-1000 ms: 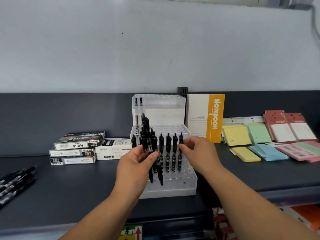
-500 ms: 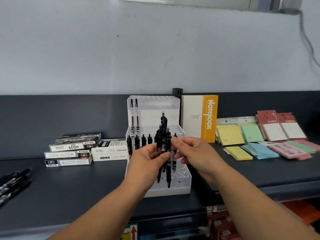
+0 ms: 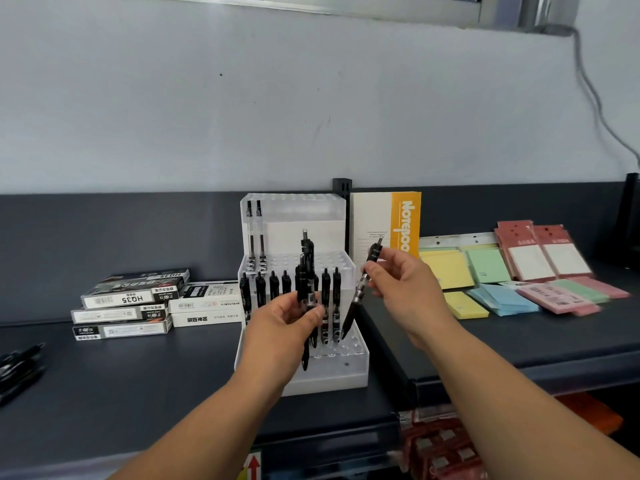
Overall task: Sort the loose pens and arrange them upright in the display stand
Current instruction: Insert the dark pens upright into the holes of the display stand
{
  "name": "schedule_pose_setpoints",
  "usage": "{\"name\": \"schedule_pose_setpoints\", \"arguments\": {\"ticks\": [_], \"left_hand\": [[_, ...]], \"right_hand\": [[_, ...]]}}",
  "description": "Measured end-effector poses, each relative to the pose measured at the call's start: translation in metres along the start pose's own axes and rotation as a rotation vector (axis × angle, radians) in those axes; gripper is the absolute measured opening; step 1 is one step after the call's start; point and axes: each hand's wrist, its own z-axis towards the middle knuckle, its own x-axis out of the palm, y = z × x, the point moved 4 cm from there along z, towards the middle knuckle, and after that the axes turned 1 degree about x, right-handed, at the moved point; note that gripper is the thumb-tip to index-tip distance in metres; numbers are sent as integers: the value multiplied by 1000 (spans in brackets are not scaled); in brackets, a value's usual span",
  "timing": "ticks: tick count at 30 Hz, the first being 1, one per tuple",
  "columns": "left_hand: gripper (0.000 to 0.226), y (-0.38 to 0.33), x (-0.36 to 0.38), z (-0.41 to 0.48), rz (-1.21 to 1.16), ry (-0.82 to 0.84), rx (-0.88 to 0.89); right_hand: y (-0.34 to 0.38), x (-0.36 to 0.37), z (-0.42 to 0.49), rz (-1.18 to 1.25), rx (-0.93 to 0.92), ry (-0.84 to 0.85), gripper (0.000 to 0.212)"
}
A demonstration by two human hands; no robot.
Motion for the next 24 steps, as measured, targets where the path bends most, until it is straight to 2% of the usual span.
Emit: {"name": "schedule_pose_setpoints", "arguments": {"ticks": [2,5,16,19,22,24], "left_hand": [[37,3,-5,0,5,-10,1],[47,6,-9,0,17,-16,-11],[42,7,-11,7,14,-60,0],[41,6,-9,6,10,-61,-4],[24,5,-9,5,9,-50,5],[22,5,-10,4,6,-42,1]], "right_hand": [[-1,0,5,-96,-46,-55,31],[-2,6,11,-210,-87,-50,28],[-11,17,21,-453,-85,-39,17],[-24,23,19,-505,-35,59,13],[-37,25,18,-466,45,176,13],[-39,25,19,-460,64,226,16]]}}
